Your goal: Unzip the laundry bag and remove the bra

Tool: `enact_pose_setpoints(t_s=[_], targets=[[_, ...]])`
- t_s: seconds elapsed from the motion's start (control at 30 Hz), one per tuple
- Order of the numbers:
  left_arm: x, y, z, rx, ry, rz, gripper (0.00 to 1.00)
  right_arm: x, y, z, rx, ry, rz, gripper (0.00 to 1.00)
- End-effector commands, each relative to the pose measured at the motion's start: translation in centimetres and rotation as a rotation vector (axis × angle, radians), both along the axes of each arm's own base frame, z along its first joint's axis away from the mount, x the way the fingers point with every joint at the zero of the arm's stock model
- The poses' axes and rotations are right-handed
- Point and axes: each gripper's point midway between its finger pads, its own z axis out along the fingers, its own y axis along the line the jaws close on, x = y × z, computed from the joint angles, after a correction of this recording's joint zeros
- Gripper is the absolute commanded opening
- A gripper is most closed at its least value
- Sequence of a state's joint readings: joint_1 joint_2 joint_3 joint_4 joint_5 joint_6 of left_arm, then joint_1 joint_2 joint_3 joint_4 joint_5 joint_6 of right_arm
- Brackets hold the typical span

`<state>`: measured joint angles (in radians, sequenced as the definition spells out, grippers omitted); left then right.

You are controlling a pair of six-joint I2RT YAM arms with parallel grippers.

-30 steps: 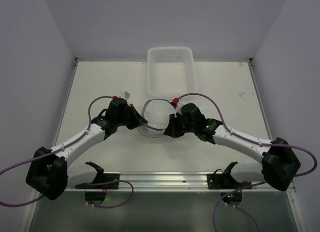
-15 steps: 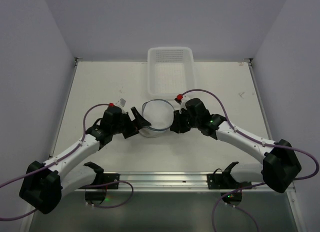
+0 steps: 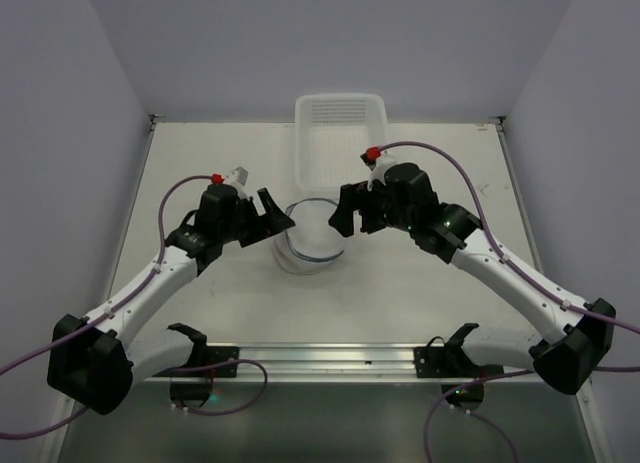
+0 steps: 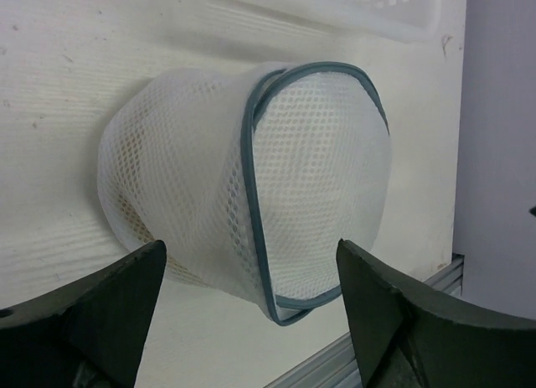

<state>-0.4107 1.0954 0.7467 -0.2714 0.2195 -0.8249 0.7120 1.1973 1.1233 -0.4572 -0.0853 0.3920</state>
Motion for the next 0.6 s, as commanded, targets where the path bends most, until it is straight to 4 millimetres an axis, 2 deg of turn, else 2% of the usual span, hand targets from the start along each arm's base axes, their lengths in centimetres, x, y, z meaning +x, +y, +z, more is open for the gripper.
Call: enact_pose_setpoints(t_s=[0.0, 0.1, 0.17, 0.27, 0.33, 0.37, 0.43, 0.47, 0.53, 0.57], targets=[[1.6, 0.5, 0.1, 0.063, -0.035, -0.019, 0.83, 1.6, 0.5, 0.4, -0.006, 0.035, -0.095, 0.86], [2.2, 0.6, -0.7, 0.075, -0.028, -0.027, 0.75, 2.5, 1.8, 0.6, 0.004, 0.03, -0.108, 0.86], [2.4, 0.5, -1.1, 0.077, -0.024, -0.036, 0.72, 2.8, 3.1, -0.1, -0.005, 0.049, -0.103, 0.86], [2.3, 0.5, -2.3, 0.087, 0.0, -0.051, 0.58, 3.1, 5.0, -1.2, -0.023, 0.062, -0.092, 0.86], [1.7, 0.4, -3.3, 0.084, 0.019, -0.067, 0.48, 3.4, 6.2, -2.3, -0.034, 0.081, -0.088, 0.86], [1.7, 0.2, -3.3, 0.072, 0.012, -0.07, 0.38, 3.4, 6.6, -2.7, -0.037, 0.089, -0.087, 0.86], [0.7, -0.1, -4.4, 0.045, 0.04, -0.089, 0.3, 3.7, 7.4, -3.0, -0.029, 0.095, -0.088, 0.86], [0.7, -0.3, -4.4, 0.025, 0.032, -0.096, 0.25, 3.9, 7.7, -4.0, -0.05, 0.108, -0.096, 0.86], [-0.4, -0.6, -5.2, -0.011, 0.066, -0.105, 0.22, 4.2, 8.2, -4.7, -0.071, 0.11, -0.107, 0.86], [-0.4, -0.8, -5.0, -0.032, 0.052, -0.107, 0.2, 4.7, 8.2, -6.0, -0.105, 0.118, -0.127, 0.86]])
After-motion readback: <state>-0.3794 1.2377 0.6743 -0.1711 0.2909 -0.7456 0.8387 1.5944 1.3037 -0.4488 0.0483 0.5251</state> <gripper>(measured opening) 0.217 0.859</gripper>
